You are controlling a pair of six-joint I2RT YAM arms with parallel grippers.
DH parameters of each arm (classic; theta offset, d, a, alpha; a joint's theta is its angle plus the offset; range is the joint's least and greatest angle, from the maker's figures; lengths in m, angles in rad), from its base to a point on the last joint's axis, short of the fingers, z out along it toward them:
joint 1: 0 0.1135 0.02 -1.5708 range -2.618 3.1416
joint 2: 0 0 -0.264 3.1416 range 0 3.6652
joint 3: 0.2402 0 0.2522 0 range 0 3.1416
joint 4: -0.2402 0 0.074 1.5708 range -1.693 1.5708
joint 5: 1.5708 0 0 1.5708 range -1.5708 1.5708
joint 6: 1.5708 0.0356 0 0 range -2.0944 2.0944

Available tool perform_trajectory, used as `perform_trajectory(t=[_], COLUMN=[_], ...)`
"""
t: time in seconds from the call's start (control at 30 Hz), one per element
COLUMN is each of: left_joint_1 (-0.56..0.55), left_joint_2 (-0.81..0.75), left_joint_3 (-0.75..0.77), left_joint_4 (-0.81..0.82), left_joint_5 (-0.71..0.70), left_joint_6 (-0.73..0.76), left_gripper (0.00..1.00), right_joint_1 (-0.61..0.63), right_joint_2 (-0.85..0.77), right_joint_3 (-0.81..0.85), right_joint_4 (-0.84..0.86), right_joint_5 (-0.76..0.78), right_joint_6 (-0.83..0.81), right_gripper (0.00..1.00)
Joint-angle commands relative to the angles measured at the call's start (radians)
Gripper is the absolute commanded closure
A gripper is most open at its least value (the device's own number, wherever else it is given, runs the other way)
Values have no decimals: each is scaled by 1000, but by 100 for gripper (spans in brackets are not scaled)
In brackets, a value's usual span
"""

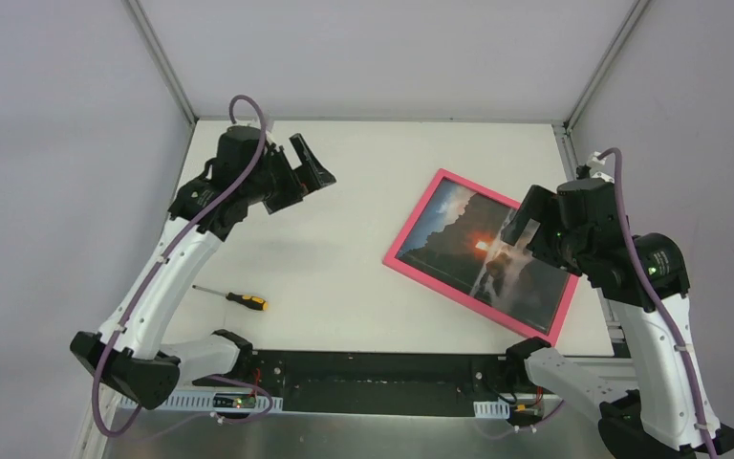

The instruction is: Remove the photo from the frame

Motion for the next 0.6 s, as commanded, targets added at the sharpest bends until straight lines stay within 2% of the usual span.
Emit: perform_trajectory(t=[0.0,0.1,0.2,0.33,0.57], left_joint_1=[-42,-73,-84,-131,-268], left_joint_2=[38,65,99,157,282], left_joint_3=[-98,-173,-281,-384,-546], left_joint_4=[77,136,272,436,680], left_joint_5=[77,80,141,146,-17], left_joint_6=[-164,-234,-334,-457,-778], left_gripper=[5,6,6,6,5], right_joint_1=[-5,-5,-5,-4,-4], right_joint_2=[-9,3,10,-6,-35], right_joint_3=[-13,-20,-47,-99,-132], right_joint_4=[-28,-54,-82,-91,-107], right_joint_5=[-24,-23,-27,-65,-84], right_joint_6=[14,9,13,36,67], right_gripper=[1,1,1,1,1])
